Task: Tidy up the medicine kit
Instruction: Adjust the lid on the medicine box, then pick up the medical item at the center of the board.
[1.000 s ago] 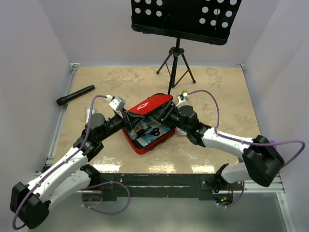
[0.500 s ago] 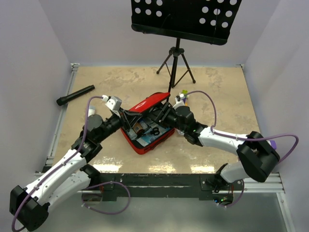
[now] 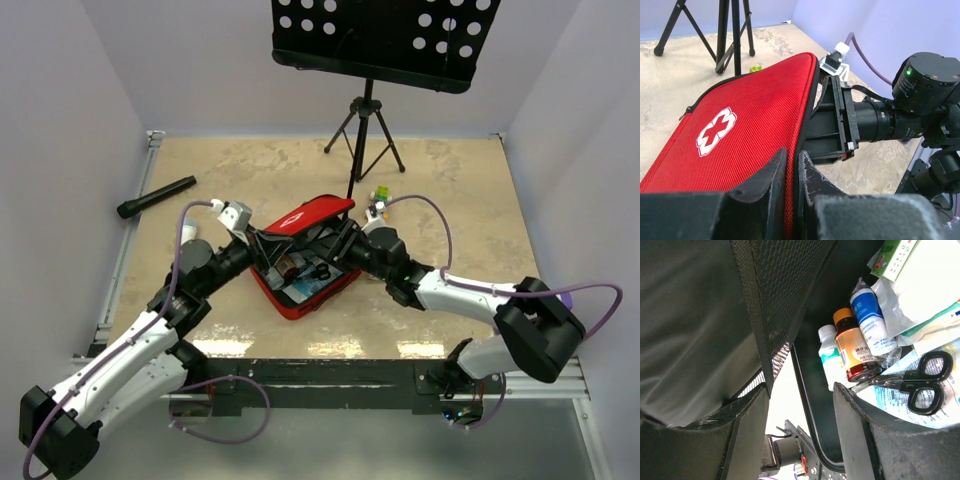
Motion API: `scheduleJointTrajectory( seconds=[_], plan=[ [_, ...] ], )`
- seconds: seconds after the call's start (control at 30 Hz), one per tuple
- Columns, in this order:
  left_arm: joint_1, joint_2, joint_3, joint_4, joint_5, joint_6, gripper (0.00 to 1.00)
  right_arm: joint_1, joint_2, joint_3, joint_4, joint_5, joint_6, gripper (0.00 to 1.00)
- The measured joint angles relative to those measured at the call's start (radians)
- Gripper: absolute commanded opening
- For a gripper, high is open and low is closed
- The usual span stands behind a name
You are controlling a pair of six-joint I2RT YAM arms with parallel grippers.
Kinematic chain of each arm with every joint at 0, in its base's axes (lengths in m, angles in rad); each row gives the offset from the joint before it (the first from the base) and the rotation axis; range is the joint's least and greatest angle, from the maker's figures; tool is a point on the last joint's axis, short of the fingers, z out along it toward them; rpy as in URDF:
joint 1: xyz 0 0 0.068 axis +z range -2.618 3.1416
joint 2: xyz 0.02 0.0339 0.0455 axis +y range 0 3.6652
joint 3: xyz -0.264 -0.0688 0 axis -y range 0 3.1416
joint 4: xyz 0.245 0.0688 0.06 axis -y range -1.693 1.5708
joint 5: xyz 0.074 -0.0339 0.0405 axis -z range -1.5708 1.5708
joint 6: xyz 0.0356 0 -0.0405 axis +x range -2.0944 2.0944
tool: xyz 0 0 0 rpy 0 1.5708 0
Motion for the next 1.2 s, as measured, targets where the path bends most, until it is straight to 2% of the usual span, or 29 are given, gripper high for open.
scheduleJointTrajectory(
  seconds=[0.37,0.77,0.9,1.07,1.1,1.2],
  plan=[
    [0.000,-0.003,0.000,0.000,-0.006,0.000,0.00,0.000,-0.038,-0.027,-0.005,0.001,0.000,0.59],
    [0.001,0.005,0.000,0.015,-0.016,-0.001,0.00,0.000,-0.124,0.020,-0.140,0.009,-0.046,0.61],
    [0.001,0.006,0.000,0.015,-0.016,-0.001,0.00,-0.007,-0.251,0.044,-0.278,0.097,-0.093,0.58],
    [0.001,0.005,0.000,0.013,-0.017,0.000,0.00,-0.063,-0.422,0.089,-0.481,0.300,-0.159,0.52],
    [0.001,0.005,0.000,0.013,-0.017,0.000,0.00,-0.078,-0.442,0.094,-0.513,0.337,-0.172,0.48],
    [0.001,0.003,0.000,0.010,-0.019,0.000,0.00,-0.122,-0.455,0.095,-0.597,0.407,-0.197,0.45]
  ],
)
